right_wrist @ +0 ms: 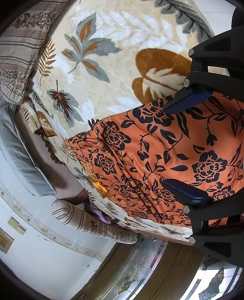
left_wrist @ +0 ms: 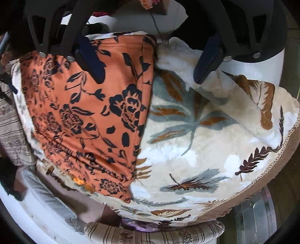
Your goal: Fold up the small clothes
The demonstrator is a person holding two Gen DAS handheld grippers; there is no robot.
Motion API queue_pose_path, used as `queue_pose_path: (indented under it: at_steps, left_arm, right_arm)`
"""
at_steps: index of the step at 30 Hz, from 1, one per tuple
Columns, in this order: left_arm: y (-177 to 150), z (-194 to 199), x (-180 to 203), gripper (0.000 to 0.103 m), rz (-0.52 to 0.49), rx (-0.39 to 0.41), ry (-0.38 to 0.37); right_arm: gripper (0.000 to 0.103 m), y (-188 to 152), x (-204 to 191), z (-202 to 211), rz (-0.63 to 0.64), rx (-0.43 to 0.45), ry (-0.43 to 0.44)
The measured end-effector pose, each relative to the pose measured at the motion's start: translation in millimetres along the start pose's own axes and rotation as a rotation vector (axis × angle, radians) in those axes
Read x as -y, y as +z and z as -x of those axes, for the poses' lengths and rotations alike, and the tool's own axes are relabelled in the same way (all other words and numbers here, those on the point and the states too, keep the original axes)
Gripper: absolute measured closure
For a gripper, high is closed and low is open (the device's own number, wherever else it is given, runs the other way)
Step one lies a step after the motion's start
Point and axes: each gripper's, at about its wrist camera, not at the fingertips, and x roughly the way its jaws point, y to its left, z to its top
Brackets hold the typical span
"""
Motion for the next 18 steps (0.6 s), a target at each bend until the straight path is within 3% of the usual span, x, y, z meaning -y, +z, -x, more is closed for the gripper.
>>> queue_pose_path:
  at_steps: [4,10,18]
  left_arm:
    - [-0.4,-1.3,11.0,0.049,-0.04,-0.02,-0.032]
    - [-4.0,-9.8,18.2,0.049,-0.072,-0.053,-0.042]
    - [-13.1,-22.0,8.7,0.049,-0.043,-0.117,-0.041]
  right_arm:
    - [0.028,-0.3,-0.7,-1.5,0.004,-0.005,-0.001]
    - [0.028,0.4,2.8,-0.3,-0.015,-0.002,0.0]
    - [0.028,0.8,1.2,-4.9,-0.01,-0.015,-0.007]
